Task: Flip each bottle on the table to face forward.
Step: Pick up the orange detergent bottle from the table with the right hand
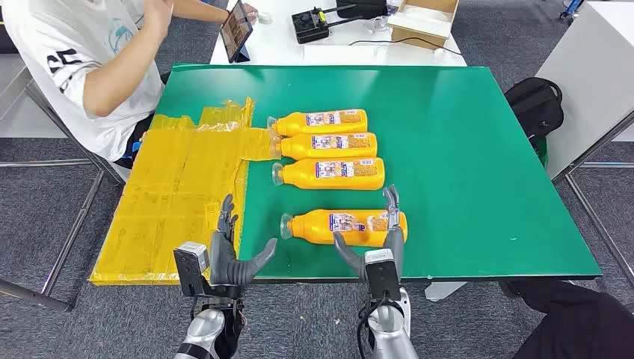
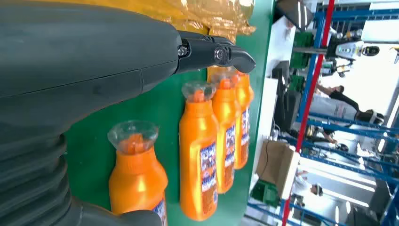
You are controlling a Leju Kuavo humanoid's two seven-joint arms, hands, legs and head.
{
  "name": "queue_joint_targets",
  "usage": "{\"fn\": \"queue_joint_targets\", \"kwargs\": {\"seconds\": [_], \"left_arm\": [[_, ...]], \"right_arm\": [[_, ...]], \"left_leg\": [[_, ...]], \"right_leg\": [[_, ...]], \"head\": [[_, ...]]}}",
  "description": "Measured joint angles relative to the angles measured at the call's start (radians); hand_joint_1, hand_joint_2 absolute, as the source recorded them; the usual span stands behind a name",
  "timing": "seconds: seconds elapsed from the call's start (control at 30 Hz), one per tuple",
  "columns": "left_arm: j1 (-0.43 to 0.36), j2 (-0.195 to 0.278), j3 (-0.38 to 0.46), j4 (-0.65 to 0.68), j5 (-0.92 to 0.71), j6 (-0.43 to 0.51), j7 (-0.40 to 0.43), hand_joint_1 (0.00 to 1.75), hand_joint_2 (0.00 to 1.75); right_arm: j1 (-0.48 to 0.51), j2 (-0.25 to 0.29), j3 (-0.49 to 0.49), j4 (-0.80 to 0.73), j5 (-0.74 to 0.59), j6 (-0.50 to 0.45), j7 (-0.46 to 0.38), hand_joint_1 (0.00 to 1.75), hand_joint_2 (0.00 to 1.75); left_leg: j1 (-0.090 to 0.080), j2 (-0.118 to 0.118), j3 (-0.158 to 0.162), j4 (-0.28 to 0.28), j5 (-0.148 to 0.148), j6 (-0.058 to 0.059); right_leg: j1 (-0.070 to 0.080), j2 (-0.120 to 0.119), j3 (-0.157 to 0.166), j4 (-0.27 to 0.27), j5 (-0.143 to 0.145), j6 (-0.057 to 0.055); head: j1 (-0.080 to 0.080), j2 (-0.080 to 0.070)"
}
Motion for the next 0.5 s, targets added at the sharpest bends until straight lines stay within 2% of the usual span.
{"fn": "queue_joint_targets", "kwargs": {"seconds": [0.1, 0.13, 0.17, 0.23, 0.27, 0.3, 0.37, 0.4, 0.5], "left_arm": [[0.0, 0.0, -0.001, 0.0, 0.0, -0.003, 0.0, 0.0, 1.75], [0.0, 0.0, -0.001, 0.0, 0.0, -0.004, 0.0, 0.0, 1.75], [0.0, 0.0, -0.001, -0.001, 0.0, -0.005, 0.0, 0.0, 1.75], [0.0, 0.0, -0.001, -0.002, 0.0, -0.008, 0.0, 0.0, 1.75], [0.0, 0.0, -0.001, -0.003, 0.0, -0.01, 0.0, 0.0, 1.75], [0.0, 0.0, -0.001, -0.003, -0.001, -0.012, 0.0, 0.0, 1.75], [-0.001, 0.0, -0.001, -0.004, -0.006, -0.014, 0.0, 0.0, 1.75], [-0.001, 0.0, -0.001, -0.004, -0.009, -0.014, 0.0, 0.0, 1.75], [-0.001, 0.0, -0.002, -0.004, -0.019, -0.007, 0.0, 0.0, 1.75]], "right_arm": [[0.0, 0.0, 0.0, 0.0, -0.004, 0.001, -0.001, 0.0, 1.75], [0.0, 0.0, 0.0, 0.0, -0.007, 0.003, -0.001, 0.03, 1.75], [0.0, 0.0, -0.001, 0.0, -0.009, 0.007, -0.001, 0.15, 1.75], [0.0, -0.002, -0.001, 0.001, -0.007, 0.026, 0.0, 0.85, 1.75], [-0.001, -0.004, -0.001, 0.001, -0.001, 0.04, 0.0, 1.1, 1.75], [-0.001, -0.006, -0.001, 0.003, 0.009, 0.055, 0.001, 0.99, 1.75], [-0.004, -0.011, 0.002, 0.007, 0.027, 0.075, 0.001, 0.29, 1.75], [-0.005, -0.013, 0.003, 0.009, 0.034, 0.081, 0.001, 0.0, 1.75], [-0.007, -0.014, 0.003, 0.016, 0.041, 0.088, 0.001, 0.0, 1.75]], "left_leg": [[0.0, 0.0, 0.0, 0.0, 0.0, 0.0], [0.0, 0.0, 0.0, 0.0, 0.0, 0.0], [0.0, 0.0, 0.0, 0.0, 0.0, 0.0], [0.0, 0.0, 0.0, 0.0, 0.0, 0.0], [0.0, 0.0, 0.0, 0.0, 0.0, 0.0], [0.0, 0.0, 0.0, 0.0, 0.0, 0.0], [0.0, 0.0, 0.0, 0.0, 0.0, 0.0], [0.0, 0.0, 0.0, 0.0, 0.0, 0.0], [0.0, 0.0, 0.0, 0.0, 0.0, 0.0]], "right_leg": [[0.0, 0.0, 0.0, 0.0, 0.0, 0.0], [0.0, 0.0, 0.0, 0.0, 0.0, 0.0], [0.0, 0.0, 0.0, 0.0, 0.0, 0.0], [0.0, 0.0, 0.0, 0.0, 0.0, 0.0], [0.0, 0.0, 0.0, 0.0, 0.0, 0.0], [0.0, 0.0, 0.0, 0.0, 0.0, 0.0], [0.0, 0.0, 0.0, 0.0, 0.0, 0.0], [0.0, 0.0, 0.0, 0.0, 0.0, 0.0], [0.0, 0.0, 0.0, 0.0, 0.0, 0.0]], "head": [[0.0, 0.0], [0.0, 0.0], [0.0, 0.0], [0.0, 0.0], [0.0, 0.0], [0.0, 0.0], [0.0, 0.0], [0.0, 0.0], [0.0, 0.0]]}}
